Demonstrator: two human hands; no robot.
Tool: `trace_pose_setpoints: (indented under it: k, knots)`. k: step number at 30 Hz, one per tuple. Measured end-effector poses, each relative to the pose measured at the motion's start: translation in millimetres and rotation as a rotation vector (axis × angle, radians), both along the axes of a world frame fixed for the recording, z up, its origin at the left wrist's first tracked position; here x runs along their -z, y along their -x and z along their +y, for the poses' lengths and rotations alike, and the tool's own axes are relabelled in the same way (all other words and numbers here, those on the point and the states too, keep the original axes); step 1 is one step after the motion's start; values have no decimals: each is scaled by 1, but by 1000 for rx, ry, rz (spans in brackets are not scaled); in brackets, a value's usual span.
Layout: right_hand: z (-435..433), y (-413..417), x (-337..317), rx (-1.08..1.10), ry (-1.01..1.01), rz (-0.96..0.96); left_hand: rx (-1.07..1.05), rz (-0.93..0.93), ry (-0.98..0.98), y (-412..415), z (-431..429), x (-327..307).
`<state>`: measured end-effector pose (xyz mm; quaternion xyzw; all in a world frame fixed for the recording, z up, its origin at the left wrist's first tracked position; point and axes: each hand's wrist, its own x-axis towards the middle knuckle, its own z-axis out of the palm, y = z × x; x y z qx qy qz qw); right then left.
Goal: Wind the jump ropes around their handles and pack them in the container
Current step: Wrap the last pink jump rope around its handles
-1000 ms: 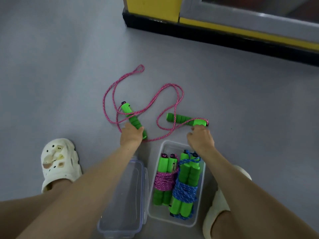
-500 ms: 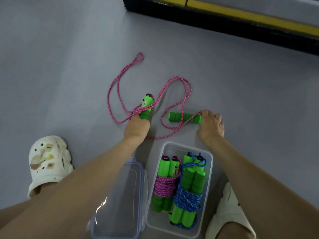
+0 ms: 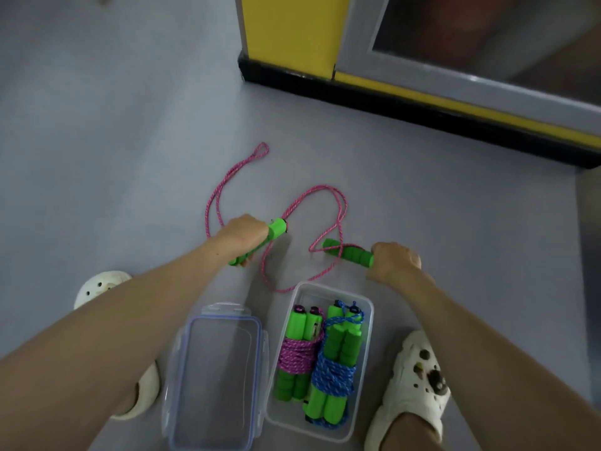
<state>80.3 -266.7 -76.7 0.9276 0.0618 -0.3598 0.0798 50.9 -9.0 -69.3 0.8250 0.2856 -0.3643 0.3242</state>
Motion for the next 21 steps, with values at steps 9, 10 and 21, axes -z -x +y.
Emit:
trace_pose_setpoints:
  k: [9,10,21]
  knots:
    - [12,-5,-177,80,-117,149,32,-236,1,3,-7,-144]
    - [14,0,-192,118,-186,95,34,-263,1,7,-7,-161]
    - [41,98,-287,-196,-565,-203,-32,-529,230,94,-15,-281]
